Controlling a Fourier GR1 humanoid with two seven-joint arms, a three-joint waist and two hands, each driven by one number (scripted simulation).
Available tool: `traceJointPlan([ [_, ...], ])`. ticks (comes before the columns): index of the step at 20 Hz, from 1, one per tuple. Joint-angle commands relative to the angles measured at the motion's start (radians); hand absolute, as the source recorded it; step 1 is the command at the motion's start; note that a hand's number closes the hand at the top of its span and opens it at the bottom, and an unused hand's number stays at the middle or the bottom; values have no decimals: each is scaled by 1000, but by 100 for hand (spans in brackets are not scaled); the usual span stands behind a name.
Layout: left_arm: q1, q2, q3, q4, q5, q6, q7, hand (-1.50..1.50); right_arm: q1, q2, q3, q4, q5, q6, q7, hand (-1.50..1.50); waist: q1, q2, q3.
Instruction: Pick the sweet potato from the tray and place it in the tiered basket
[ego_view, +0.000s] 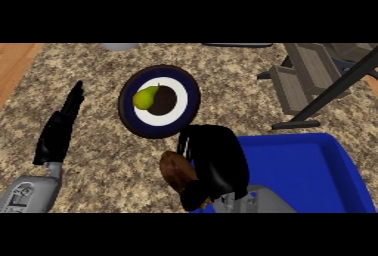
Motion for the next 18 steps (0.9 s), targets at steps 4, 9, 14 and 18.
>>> traceJointPlan([
  [4, -3, -10, 22, 53, -15, 24, -17, 0, -344, 9, -154, -125, -1, -61, 200, 150, -31, -5, -1],
  [9, -38, 27, 48, 53, 13, -27, 17, 0, -612, 9, -313, -75, 44, -29, 243, 150, -33, -8, -1],
  [14, 36, -12, 13, -4, -31, 24, 0, 0, -784, -91, -456, -1, 54, 125, 199, 150, -38, -11, 0],
  [18, 37, 18, 39, 4, -6, -17, -10, 0, -835, -178, -531, 77, -32, 235, 141, 150, -42, -10, 0],
])
